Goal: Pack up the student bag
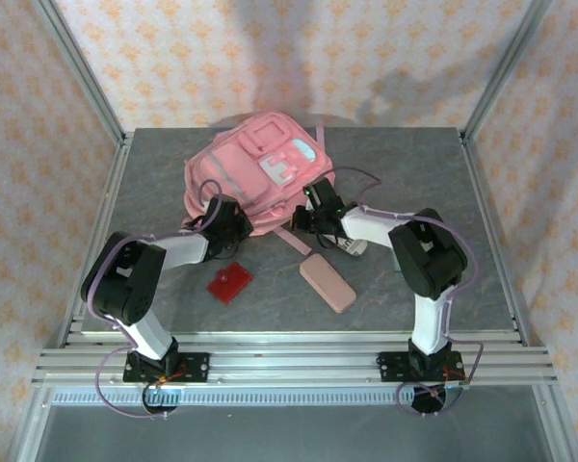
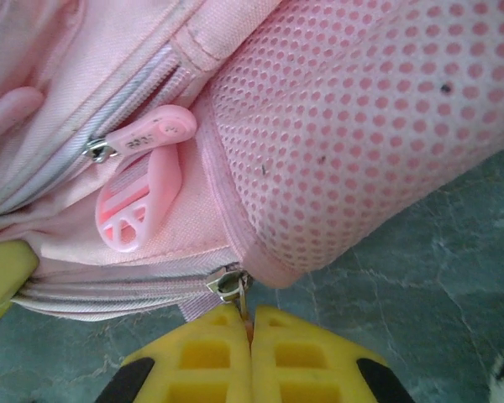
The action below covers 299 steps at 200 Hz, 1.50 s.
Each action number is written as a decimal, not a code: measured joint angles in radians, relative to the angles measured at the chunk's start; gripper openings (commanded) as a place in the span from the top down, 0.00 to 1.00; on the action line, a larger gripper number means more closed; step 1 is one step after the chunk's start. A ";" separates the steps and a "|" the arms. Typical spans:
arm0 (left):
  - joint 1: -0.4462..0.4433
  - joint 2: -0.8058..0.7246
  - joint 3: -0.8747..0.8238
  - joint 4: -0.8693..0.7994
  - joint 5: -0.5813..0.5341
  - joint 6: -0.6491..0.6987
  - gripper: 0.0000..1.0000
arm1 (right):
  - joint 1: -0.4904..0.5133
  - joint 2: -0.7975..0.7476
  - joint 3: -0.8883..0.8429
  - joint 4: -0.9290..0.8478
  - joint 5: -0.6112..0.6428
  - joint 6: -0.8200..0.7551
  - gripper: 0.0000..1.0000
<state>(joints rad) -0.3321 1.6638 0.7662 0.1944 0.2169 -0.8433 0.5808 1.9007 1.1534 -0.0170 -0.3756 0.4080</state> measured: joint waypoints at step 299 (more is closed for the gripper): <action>0.105 -0.053 0.050 -0.167 -0.093 0.269 1.00 | -0.259 0.235 0.310 0.024 -0.056 0.120 0.71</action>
<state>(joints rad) -0.2272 1.6112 0.8162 0.0273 0.1238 -0.5743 0.3222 2.1361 1.4635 0.0071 -0.4316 0.5278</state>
